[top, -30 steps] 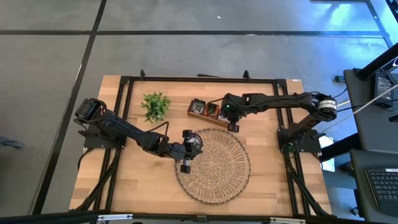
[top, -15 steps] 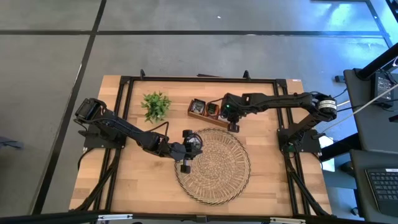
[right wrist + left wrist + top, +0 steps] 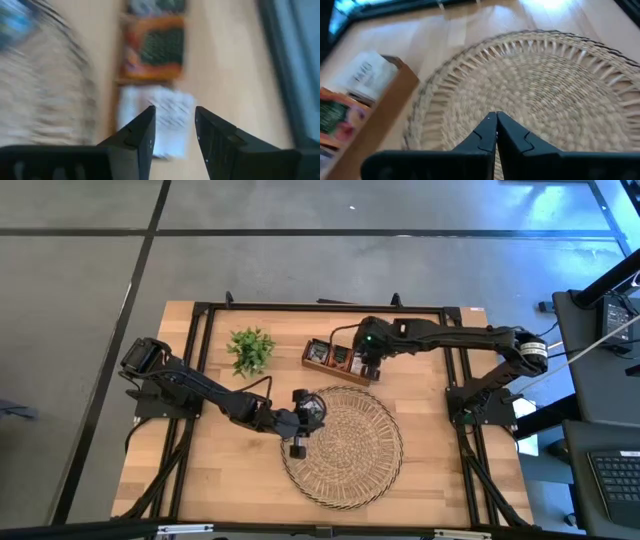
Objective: Pick & Place Tea
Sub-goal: Put the black and white tea bag into the left section of the wooden organizer
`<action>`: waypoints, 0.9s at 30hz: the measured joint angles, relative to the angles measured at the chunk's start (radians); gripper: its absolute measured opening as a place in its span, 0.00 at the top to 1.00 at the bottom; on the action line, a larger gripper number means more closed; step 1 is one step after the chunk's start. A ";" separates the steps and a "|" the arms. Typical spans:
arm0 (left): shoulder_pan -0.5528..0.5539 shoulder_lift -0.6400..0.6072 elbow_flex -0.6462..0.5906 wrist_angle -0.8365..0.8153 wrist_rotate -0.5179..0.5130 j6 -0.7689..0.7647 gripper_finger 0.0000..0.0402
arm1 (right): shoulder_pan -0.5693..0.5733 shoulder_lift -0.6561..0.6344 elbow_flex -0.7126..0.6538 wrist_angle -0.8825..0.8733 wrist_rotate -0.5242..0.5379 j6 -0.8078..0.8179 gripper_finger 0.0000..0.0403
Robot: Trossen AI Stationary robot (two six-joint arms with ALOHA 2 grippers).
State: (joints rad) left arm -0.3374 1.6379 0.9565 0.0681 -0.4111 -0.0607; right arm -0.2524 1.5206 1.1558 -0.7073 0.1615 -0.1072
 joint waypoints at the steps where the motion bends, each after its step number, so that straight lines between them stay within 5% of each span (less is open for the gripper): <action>1: 0.000 0.000 0.000 -0.011 0.014 -0.017 0.98 | 0.004 -0.001 0.001 0.022 -0.053 0.007 0.65; 8: -0.002 0.000 0.000 -0.178 0.067 -0.249 0.99 | 0.080 0.007 -0.070 0.247 -0.380 0.058 0.65; 16: -0.001 0.036 0.000 -0.283 -0.016 -0.402 0.99 | 0.172 0.008 -0.205 0.595 -0.400 0.054 0.65; 27: 0.058 0.154 0.000 -0.270 -0.052 -0.466 0.99 | 0.227 0.009 -0.307 0.739 -0.400 0.046 0.65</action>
State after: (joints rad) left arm -0.2797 1.7916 0.9565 -0.2018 -0.4634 -0.5269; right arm -0.0256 1.5295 0.8488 0.0312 -0.2382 -0.0615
